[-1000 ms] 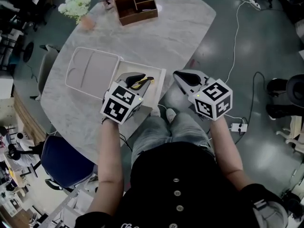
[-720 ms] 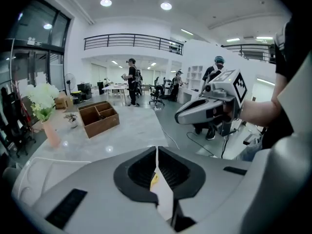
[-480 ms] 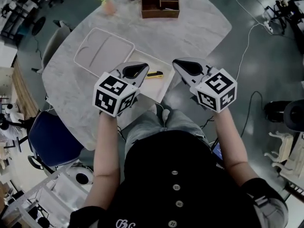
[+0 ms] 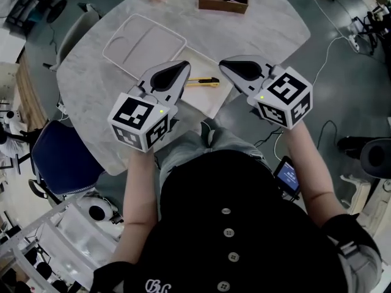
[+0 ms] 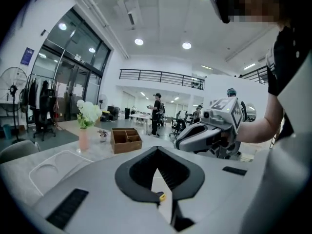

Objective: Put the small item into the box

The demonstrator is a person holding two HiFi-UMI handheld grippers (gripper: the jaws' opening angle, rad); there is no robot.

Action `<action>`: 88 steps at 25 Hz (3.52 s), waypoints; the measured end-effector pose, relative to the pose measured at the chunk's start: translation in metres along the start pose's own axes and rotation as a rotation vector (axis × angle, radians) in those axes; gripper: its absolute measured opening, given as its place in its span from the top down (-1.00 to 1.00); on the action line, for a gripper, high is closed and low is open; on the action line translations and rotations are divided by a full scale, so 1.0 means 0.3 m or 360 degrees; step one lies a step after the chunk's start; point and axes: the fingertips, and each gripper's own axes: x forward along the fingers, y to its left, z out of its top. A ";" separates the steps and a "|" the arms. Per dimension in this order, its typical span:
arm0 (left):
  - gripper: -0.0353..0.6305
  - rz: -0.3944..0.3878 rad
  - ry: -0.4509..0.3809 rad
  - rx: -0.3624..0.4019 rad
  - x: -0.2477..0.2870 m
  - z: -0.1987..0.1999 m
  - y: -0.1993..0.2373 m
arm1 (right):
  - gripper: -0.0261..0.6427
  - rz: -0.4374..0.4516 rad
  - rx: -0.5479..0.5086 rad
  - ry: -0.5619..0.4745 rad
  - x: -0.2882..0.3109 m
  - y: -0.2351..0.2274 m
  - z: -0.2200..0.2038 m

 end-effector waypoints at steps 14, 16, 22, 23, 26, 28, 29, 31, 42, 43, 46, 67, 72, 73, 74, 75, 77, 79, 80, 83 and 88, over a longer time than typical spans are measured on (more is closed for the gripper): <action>0.84 0.0152 -0.0235 -0.0179 -0.080 0.015 0.039 | 0.91 0.0112 -0.0114 0.0004 0.045 0.072 0.052; 0.84 0.0134 -0.0219 -0.0169 -0.071 0.001 0.029 | 0.91 0.0101 -0.0100 -0.0005 0.044 0.070 0.054; 0.84 0.0067 -0.0173 -0.0177 -0.052 -0.024 0.000 | 0.91 0.0111 -0.0121 0.0006 0.031 0.074 0.072; 0.84 0.0056 -0.0165 -0.0184 -0.049 -0.026 -0.003 | 0.91 0.0109 -0.0121 0.0006 0.029 0.073 0.074; 0.84 0.0021 -0.0142 -0.0183 -0.039 -0.028 -0.012 | 0.91 0.0124 -0.0139 0.0037 0.017 0.075 0.071; 0.84 0.0004 -0.0131 -0.0173 -0.033 -0.030 -0.017 | 0.91 0.0132 -0.0160 0.0074 0.006 0.079 0.059; 0.84 -0.0001 -0.0125 -0.0172 -0.031 -0.031 -0.018 | 0.91 0.0129 -0.0163 0.0083 0.003 0.080 0.056; 0.84 -0.0002 -0.0112 -0.0179 -0.028 -0.036 -0.014 | 0.91 0.0121 -0.0163 0.0082 0.002 0.081 0.058; 0.84 0.0019 -0.0029 -0.0224 -0.013 -0.076 0.001 | 0.91 0.0054 -0.0121 -0.0018 0.052 0.095 0.096; 0.84 0.0017 -0.0024 -0.0228 -0.011 -0.077 0.000 | 0.91 0.0045 -0.0103 -0.0027 0.053 0.094 0.095; 0.84 0.0016 -0.0009 -0.0231 -0.009 -0.081 -0.001 | 0.91 0.0028 -0.0055 -0.0047 0.057 0.099 0.085; 0.84 0.0055 0.0042 -0.0262 -0.010 -0.114 0.028 | 0.92 -0.0095 0.0112 -0.0153 0.070 0.064 0.043; 0.84 0.0028 0.0069 -0.0247 0.001 -0.116 0.019 | 0.92 -0.0104 0.0151 -0.0169 0.076 0.052 0.039; 0.84 0.0026 0.0076 -0.0244 0.002 -0.118 0.021 | 0.92 -0.0106 0.0159 -0.0172 0.078 0.049 0.035; 0.84 0.0027 0.0082 -0.0242 0.002 -0.119 0.022 | 0.92 -0.0106 0.0166 -0.0172 0.079 0.048 0.031; 0.84 0.0027 0.0087 -0.0240 0.002 -0.120 0.023 | 0.92 -0.0103 0.0171 -0.0171 0.080 0.048 0.028; 0.84 0.0028 0.0092 -0.0237 0.000 -0.118 0.023 | 0.92 -0.0096 0.0174 -0.0165 0.080 0.050 0.025; 0.84 0.0033 0.0089 -0.0239 0.000 -0.115 0.025 | 0.92 -0.0092 0.0175 -0.0166 0.080 0.049 0.024; 0.84 0.0036 0.0087 -0.0243 0.001 -0.114 0.026 | 0.92 -0.0087 0.0177 -0.0171 0.081 0.048 0.024; 0.84 0.0038 0.0086 -0.0252 0.007 -0.117 0.027 | 0.92 -0.0072 0.0187 -0.0186 0.081 0.045 0.020; 0.84 0.0004 0.0123 -0.0192 0.014 -0.130 0.002 | 0.92 -0.0085 0.0211 -0.0175 0.072 0.045 0.000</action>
